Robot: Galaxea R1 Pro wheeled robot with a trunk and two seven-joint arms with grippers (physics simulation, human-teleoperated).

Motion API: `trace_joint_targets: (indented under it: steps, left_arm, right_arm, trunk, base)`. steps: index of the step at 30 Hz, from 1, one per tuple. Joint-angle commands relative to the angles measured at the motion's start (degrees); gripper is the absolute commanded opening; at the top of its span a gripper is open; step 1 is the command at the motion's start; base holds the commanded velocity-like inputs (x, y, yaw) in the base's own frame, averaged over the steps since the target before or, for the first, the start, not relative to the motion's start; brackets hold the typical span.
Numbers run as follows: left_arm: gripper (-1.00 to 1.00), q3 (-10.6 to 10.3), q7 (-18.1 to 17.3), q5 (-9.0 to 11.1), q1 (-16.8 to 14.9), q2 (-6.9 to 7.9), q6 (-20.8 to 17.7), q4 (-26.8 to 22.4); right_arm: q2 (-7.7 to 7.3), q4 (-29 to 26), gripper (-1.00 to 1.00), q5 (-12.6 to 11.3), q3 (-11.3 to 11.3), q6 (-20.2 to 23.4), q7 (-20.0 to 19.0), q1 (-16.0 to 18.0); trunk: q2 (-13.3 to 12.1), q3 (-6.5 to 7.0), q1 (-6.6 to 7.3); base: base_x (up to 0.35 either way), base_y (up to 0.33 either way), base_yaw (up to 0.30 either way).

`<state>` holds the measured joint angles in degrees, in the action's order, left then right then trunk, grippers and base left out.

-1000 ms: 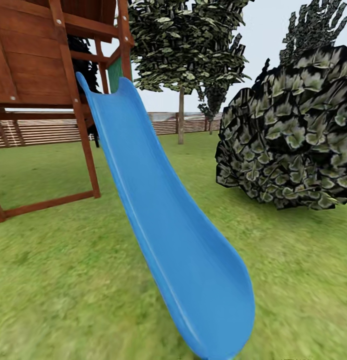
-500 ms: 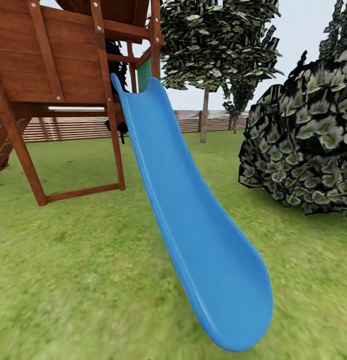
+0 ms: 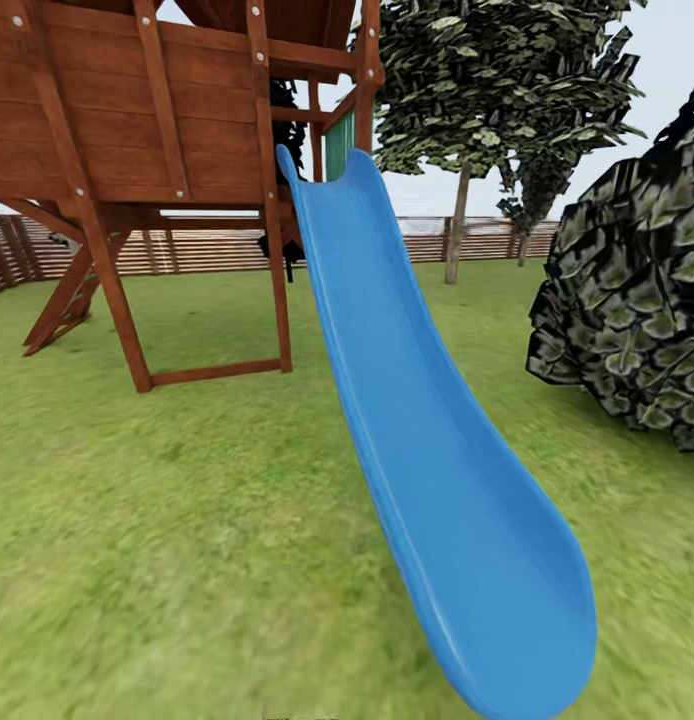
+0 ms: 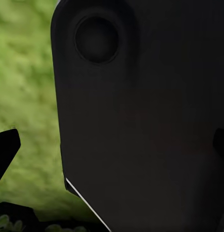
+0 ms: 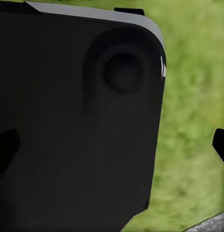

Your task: Take the three Easter eggs out of the wicker basket on the lawn in the garden, then place them on the lawn next to a single tree (choose any tree) so that all three eggs are next to the same tree and none are left in the basket.

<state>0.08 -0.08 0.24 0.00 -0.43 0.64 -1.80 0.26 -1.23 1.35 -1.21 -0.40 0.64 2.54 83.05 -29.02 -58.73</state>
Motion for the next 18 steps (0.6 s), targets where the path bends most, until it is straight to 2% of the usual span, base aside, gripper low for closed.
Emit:
trace_joint_targets:
  steps: [1,18]
  left_arm:
    - [1.00,0.01,-0.01,0.02,0.00,-0.01,0.07,-0.04]
    - [1.00,0.01,-0.01,0.09,0.00,-0.01,0.07,-0.05]
  right_arm:
    - [0.00,0.00,1.00,0.14,-0.11,-0.04,0.07,0.02]
    - [0.00,0.00,1.00,0.14,-0.11,-0.04,0.07,0.01]
  trunk:
    - [0.03,-0.09,0.00]
    - [0.03,-0.78,0.00]
  base:
    - [0.000,0.000,0.287]
    - [0.000,0.000,0.287]
